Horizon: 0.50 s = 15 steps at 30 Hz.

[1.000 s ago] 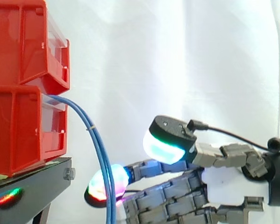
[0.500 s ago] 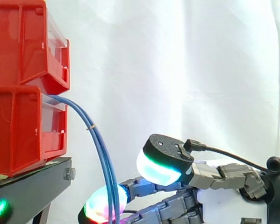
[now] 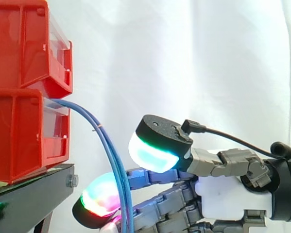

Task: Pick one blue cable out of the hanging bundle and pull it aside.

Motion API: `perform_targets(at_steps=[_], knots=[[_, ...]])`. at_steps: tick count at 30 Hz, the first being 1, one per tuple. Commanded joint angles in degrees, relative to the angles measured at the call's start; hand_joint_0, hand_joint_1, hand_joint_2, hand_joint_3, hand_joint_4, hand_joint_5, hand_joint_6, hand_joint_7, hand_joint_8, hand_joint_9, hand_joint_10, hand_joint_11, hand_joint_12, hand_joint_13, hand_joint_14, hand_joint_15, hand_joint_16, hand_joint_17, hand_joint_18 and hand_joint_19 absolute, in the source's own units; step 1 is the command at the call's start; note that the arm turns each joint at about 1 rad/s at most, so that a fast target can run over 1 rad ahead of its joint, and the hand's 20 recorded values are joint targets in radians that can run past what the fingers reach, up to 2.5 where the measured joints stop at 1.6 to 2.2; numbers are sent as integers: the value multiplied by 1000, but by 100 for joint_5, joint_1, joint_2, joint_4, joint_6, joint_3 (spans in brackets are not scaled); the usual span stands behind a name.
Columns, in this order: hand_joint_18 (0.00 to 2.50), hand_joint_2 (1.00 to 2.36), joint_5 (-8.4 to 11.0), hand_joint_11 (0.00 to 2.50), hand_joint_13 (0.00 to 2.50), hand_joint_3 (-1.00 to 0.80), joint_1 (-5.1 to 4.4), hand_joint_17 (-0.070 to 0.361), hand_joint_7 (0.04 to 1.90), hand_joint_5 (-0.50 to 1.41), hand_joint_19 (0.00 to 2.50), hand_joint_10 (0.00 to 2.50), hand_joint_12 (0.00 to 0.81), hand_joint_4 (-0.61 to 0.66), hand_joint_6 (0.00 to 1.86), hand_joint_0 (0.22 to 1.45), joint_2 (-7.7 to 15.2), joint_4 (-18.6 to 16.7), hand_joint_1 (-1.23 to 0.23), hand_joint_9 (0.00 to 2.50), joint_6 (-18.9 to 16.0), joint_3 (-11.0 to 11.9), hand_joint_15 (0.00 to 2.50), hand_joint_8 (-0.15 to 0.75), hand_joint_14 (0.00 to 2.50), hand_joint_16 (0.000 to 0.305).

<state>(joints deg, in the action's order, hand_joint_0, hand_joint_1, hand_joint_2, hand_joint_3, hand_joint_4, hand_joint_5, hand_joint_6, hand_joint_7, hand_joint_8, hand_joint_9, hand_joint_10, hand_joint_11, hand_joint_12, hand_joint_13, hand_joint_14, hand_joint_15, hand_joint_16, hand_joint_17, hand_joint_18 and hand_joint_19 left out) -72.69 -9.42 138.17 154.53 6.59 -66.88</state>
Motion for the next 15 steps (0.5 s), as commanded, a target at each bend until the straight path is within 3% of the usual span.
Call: perform_targets(at_steps=[1, 6, 15], knots=[[324, 1001, -34, 156, 563, -489, -34, 49, 1269, -57, 109, 5, 203, 165, 501, 531, -1, 130, -624, 776, -35, 105, 145, 233, 6, 22], [334, 1001, -34, 158, 575, -484, -86, 49, 1302, -51, 112, 5, 201, 158, 500, 535, -1, 165, -624, 785, -96, 123, 152, 234, 6, 22], [338, 1001, -87, 180, 598, -485, -78, 48, 1296, -49, 127, 6, 203, 154, 504, 540, -27, 262, -615, 804, -263, 263, 165, 231, 8, 22]])
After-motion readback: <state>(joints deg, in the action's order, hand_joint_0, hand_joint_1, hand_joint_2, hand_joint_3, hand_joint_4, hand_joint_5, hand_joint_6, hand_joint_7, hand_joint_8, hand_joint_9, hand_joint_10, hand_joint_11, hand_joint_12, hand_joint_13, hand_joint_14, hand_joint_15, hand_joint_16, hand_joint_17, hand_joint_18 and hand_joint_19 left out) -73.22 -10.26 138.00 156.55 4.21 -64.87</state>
